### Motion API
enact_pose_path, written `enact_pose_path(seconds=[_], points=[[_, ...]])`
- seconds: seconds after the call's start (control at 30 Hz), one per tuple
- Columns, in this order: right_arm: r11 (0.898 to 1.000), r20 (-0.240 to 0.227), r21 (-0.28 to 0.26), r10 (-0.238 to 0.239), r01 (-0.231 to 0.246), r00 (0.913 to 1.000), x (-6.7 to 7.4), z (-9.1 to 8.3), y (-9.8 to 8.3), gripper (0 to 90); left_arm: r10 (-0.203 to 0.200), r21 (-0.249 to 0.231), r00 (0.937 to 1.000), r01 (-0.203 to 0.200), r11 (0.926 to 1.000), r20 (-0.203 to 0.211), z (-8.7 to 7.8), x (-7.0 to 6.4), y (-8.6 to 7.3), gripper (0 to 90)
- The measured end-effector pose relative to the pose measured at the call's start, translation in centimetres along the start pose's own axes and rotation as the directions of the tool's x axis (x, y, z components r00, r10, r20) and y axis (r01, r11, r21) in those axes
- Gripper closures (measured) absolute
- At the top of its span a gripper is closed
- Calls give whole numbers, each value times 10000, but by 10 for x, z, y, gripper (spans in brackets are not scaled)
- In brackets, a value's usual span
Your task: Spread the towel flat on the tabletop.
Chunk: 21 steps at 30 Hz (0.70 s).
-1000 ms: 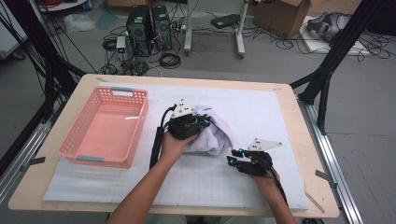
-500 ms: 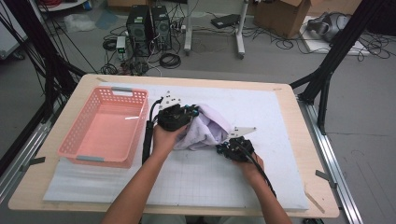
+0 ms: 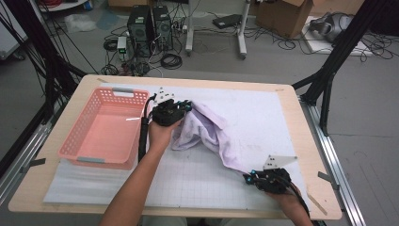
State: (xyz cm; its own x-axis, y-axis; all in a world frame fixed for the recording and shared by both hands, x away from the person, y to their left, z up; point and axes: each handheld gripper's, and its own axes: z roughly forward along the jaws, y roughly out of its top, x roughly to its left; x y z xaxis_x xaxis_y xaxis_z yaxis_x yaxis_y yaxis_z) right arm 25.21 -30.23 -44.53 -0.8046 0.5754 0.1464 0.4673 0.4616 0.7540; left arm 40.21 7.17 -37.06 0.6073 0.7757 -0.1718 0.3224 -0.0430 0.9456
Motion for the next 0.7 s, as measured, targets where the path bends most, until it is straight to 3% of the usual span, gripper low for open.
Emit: enact_pose_path(seconds=[0.1,0.2,0.3,0.4,0.47,0.53,0.7], points=[[9999,125,53,-96,96,9999,5,-14,-8,854,-137,11,9997,137,9999,-193,1,6,-2,821],[9986,462,465,-264,243,9986,9,-27,-18,855,-234,70,9991,237,9997,-349,2,12,-4,821],[9986,641,534,-96,61,9979,8,-44,-32,856,-310,80,9981,315,9995,-525,1,16,-5,821],[9989,736,448,69,-102,9973,10,-61,-42,854,-280,175,9988,287,9994,-410,4,15,-6,821],[9999,965,133,67,-80,9953,11,-67,-41,781,-194,166,9993,199,9997,-308,6,12,-6,820],[9983,1231,-393,467,-422,9913,8,-72,-35,600,-157,112,9997,159,9998,-176,8,9,-6,811],[9852,1753,-1624,842,-555,9809,-5,-73,-9,546,-46,115,10000,47,9999,-26,9,6,-7,761]])
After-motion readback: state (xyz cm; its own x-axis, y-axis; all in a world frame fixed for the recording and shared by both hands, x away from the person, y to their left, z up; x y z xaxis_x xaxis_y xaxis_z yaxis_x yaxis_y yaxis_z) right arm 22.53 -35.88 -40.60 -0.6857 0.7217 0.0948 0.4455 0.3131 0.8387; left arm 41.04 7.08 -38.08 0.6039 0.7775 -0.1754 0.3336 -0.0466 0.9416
